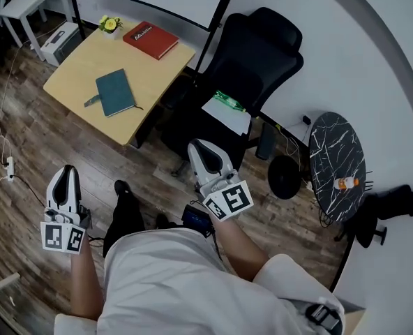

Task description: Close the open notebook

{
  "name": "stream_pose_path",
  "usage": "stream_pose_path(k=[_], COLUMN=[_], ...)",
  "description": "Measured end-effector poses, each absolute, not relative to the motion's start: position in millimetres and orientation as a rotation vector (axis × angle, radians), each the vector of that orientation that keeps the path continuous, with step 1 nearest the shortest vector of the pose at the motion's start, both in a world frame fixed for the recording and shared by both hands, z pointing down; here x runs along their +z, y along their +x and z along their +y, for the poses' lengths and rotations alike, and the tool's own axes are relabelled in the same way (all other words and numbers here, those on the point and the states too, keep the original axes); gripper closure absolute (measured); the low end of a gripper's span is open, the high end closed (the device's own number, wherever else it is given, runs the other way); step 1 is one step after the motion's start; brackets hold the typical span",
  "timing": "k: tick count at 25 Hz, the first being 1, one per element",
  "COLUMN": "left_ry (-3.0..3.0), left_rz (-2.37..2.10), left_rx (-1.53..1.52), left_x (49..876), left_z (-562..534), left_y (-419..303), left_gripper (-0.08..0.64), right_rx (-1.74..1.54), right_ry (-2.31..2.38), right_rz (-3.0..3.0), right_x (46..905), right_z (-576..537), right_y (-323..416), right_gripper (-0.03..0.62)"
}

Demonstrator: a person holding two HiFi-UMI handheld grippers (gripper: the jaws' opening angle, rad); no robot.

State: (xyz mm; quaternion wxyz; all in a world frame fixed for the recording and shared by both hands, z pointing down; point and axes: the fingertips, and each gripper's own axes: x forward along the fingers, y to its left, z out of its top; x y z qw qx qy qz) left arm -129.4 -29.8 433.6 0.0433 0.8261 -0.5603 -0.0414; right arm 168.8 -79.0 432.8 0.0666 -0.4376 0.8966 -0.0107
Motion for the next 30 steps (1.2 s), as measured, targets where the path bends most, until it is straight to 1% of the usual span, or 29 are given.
stream_pose_path(k=[7,15,22,27,30], left_ry=[2.456,2.440,2.449,2.458,2.440], left_rz=[-1.800,-1.788,-1.823,-1.796,-1.748], left_rx=[-0.032,-0.036,-0.058,-0.029,-0.060], left_x=[444,454,441,447,455], left_z=[35,74,103,143,168], left_y=[-131,-133,-161,-176,-185], left_gripper=[0.518,0.518,0.518,0.518,0.518], right_rx=[-0.116,-0.041,0.012,-0.102,-0.089], right_ry=[-1.258,-1.281,-1.319,-1.307,-1.319], right_rz=[2.743,2.747,2.765,2.747,2.769], right_x=[455,445,424,428,433], right_z=[-32,6,40,80,104], right_y=[159,139,112,93,84], right_gripper=[0.569,0.569,0.569,0.569,0.569])
